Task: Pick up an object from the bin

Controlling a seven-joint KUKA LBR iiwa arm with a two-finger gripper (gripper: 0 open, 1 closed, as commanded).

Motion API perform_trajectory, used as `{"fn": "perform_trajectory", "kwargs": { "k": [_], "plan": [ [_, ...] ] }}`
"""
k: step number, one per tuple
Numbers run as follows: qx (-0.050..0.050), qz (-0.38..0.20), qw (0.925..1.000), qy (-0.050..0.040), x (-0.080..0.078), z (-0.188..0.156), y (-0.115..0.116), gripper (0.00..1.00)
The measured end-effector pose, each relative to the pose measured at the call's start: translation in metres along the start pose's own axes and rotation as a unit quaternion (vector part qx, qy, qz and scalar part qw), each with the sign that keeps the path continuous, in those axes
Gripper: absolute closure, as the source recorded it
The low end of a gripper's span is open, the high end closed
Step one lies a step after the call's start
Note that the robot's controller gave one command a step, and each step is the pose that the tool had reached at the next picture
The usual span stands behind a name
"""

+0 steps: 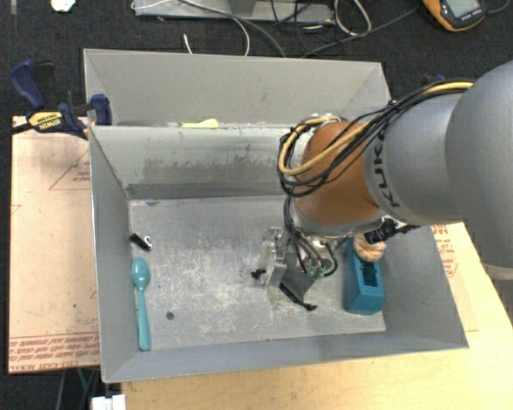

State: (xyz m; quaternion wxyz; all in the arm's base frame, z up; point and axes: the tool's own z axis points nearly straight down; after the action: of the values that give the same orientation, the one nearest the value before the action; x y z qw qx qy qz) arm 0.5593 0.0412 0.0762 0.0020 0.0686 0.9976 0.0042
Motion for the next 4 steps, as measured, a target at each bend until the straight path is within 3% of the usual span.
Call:
{"fn": "perform_trajectory", "kwargs": {
  "k": [1, 2, 3, 4],
  "plan": [
    [0.001, 0.005, 1.0000, 0.0051, 0.005, -0.027, -0.003, 1.00],
    [0.000, -0.034, 0.9994, -0.0001, -0.025, -0.106, -0.009, 1.00],
    [-0.001, -0.010, 0.9999, 0.0016, 0.007, -0.095, -0.028, 0.00],
    [0.000, -0.008, 1.0000, 0.0028, 0.010, -0.092, -0.030, 0.00]
  ]
}}
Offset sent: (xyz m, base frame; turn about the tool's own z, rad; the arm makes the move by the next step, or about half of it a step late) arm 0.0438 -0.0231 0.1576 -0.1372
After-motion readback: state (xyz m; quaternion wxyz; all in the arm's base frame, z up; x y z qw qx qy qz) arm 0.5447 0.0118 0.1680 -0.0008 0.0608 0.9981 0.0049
